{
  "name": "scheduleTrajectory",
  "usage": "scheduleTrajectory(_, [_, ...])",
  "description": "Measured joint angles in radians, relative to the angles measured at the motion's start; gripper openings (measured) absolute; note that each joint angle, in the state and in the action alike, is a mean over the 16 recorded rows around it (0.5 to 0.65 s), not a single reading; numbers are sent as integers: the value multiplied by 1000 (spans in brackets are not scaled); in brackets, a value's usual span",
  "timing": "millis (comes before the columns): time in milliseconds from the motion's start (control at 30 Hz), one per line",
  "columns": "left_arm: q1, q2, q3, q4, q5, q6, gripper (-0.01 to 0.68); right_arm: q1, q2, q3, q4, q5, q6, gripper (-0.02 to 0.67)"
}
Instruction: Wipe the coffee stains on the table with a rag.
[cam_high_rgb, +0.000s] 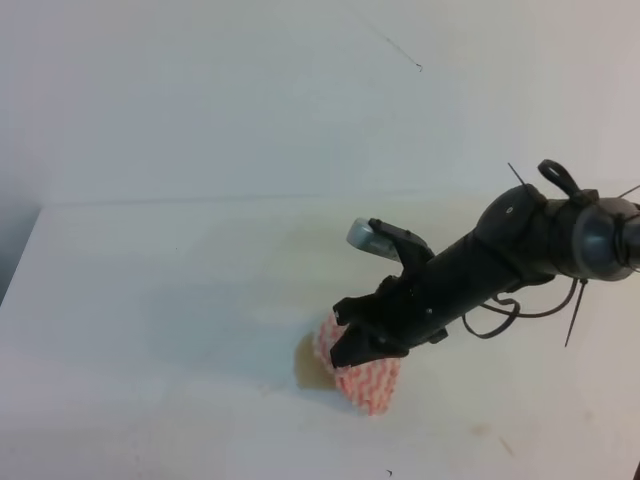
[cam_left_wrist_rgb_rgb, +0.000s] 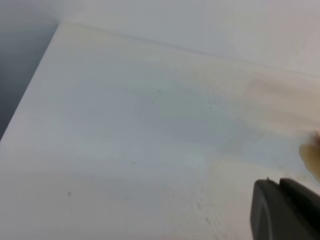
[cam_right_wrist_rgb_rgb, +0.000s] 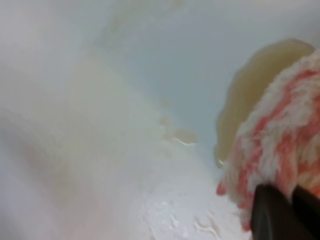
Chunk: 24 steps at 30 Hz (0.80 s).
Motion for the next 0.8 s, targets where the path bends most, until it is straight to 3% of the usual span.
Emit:
scheduleTrajectory(267, [0, 0, 0, 0, 0, 0, 1, 33, 37, -5, 123, -41, -74, 15])
scheduleTrajectory(800, [0, 0, 0, 0, 0, 0, 1, 75, 71, -63, 163, -84, -93, 15])
